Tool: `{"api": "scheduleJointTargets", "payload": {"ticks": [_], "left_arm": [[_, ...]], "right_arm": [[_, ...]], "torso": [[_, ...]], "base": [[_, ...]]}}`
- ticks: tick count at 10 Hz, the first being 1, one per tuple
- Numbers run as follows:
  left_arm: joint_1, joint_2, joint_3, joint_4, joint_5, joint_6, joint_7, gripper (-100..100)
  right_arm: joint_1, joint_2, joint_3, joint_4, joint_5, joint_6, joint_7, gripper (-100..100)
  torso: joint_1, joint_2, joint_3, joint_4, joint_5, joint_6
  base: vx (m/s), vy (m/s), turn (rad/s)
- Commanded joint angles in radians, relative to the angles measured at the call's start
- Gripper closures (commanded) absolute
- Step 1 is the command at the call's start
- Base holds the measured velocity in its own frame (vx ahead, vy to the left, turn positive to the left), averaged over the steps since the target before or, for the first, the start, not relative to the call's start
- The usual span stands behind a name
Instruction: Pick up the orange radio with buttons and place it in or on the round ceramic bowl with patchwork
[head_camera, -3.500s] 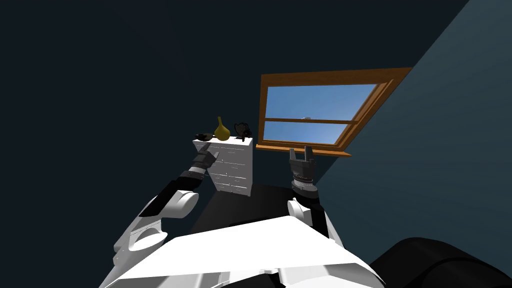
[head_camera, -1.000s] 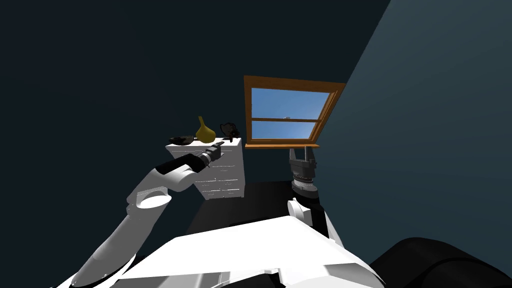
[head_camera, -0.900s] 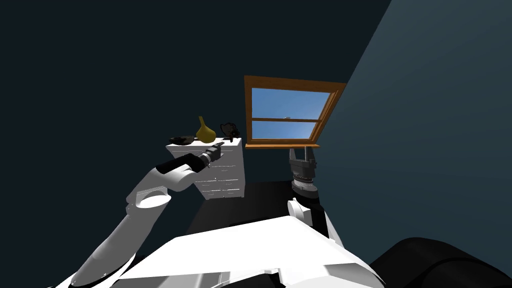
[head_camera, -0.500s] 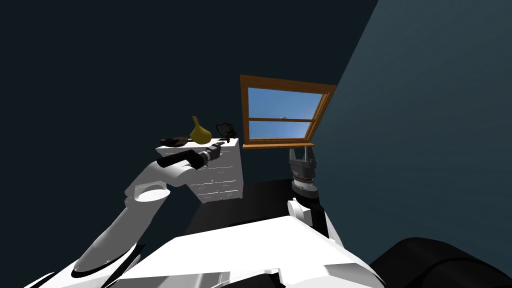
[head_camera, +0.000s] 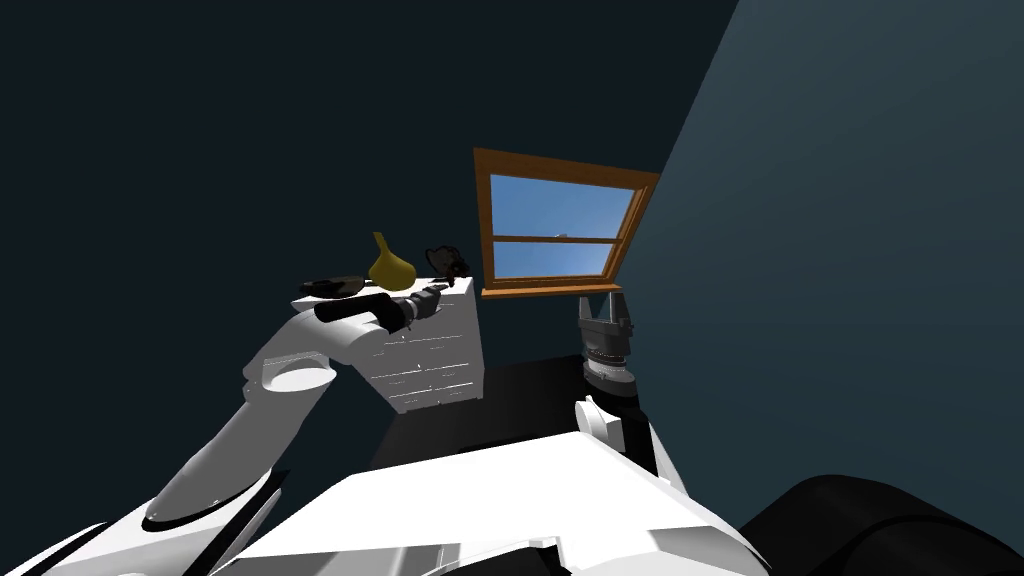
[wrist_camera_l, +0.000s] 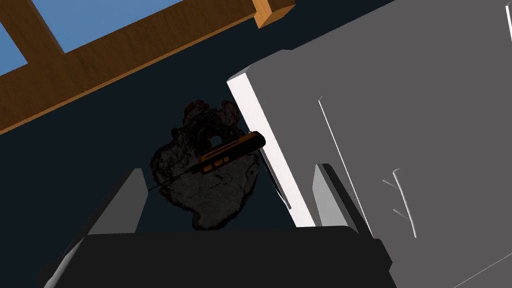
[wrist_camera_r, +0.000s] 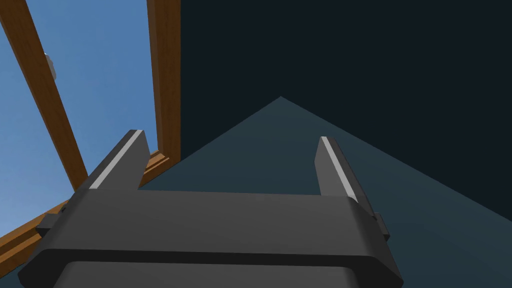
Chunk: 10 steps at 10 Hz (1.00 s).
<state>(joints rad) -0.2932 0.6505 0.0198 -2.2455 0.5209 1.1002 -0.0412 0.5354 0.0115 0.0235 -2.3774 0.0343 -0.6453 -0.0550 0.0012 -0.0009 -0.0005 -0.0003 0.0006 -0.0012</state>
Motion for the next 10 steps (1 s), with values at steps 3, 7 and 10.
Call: {"api": "scheduleJointTargets", "payload": {"ticks": [3,7,10], "left_arm": [[-0.076,0.081,0.013,0.022,0.049,0.104,-0.041,-100],[-0.111,0.12,0.019,0.033,0.07,0.209,-0.062,-100],[-0.174,0.199,0.033,0.058,0.11,0.301,-0.104,-100]], "right_arm": [[0.0,0.0,0.0,0.0,0.0,0.0,0.0,0],[0.0,0.0,0.0,0.0,0.0,0.0,0.0,0],[0.0,0.0,0.0,0.0,0.0,0.0,0.0,0]], "torso": [[0.0,-0.001,0.0,0.0,0.0,0.0],[0.0,-0.001,0.0,0.0,0.0,0.001],[0.002,-0.002,-0.001,-0.001,0.0,0.0]], "base": [[0.022,0.026,-0.199],[0.019,0.029,-0.113],[0.037,0.045,-0.2]]}}
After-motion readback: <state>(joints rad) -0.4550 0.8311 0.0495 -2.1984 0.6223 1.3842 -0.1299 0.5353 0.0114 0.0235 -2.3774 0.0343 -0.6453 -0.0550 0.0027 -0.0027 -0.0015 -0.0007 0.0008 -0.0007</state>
